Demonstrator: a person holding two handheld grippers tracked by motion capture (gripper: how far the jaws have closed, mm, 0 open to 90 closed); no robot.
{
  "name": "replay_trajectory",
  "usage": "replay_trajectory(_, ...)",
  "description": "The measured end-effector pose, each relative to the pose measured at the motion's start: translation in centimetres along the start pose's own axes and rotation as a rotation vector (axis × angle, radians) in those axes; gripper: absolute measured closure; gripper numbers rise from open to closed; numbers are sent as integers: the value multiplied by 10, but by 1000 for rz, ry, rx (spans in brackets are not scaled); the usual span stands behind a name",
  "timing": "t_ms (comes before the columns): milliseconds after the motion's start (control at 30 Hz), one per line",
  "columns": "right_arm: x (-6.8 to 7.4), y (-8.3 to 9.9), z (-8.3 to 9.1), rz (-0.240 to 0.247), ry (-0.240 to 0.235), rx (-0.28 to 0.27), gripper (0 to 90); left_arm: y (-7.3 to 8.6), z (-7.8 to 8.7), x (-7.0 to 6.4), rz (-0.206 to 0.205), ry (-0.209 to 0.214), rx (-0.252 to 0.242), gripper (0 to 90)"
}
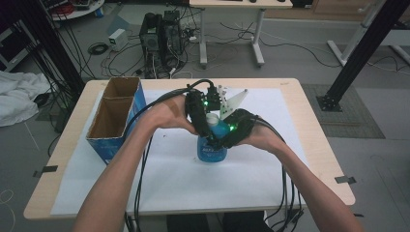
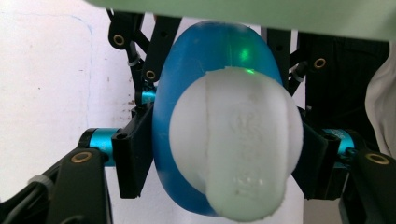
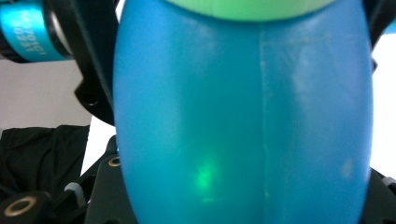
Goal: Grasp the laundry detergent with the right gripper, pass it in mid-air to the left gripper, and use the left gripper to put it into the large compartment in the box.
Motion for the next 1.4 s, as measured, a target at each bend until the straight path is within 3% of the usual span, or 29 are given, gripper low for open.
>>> replay_trajectory(167, -3, 0, -1, 19, 16, -3, 453, 0, 0, 0, -7, -5, -1, 342)
replay_trajectory(367, -2, 0, -1, 17, 1, 7, 453, 1, 0, 1, -9, -12, -3, 366)
replay_trajectory(400, 3, -2, -2, -27, -19, -18, 453, 0, 0, 0, -7, -10, -4, 368)
replay_trajectory(600, 3, -2, -2, -23, -12, -18, 453, 1, -1, 0, -6, -9, 1, 374)
replay_trajectory(633, 0, 0, 0, 15, -14, -2, 453, 0, -1, 1, -12, -13, -1, 374)
replay_trajectory(667, -1, -1, -1, 21, -6, -5, 453, 0, -1, 0, -13, -13, -1, 375)
replay_trajectory(700, 1, -2, -2, -13, -9, -21, 453, 0, -1, 0, -12, -12, -1, 376)
replay_trajectory(767, 2, -2, -2, -19, -8, -22, 452, 0, -1, 0, -8, -11, -1, 378)
replay_trajectory(800, 0, 0, -1, 12, -13, -5, 453, 0, -1, 0, -6, -8, -3, 380)
replay_trajectory(833, 0, 0, -1, 12, -12, -6, 452, 0, -1, 0, -11, -9, -7, 381)
replay_trajectory(867, 3, -2, -2, -23, -16, -24, 451, 0, 0, 0, -10, -11, -7, 381)
replay_trajectory(1400, 3, -4, -7, -4, -23, -34, 435, 4, 1, 0, -16, -17, 22, 383)
Point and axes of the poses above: each handheld gripper's, and its own axes: z roughly backward along the jaws, y roughly out of its underside, x roughly to its left, the point moved 10 cm from there along -z, roughly forward along the jaws, and after that the axes turned 10 degrees about -y, right-handed, at the moved point
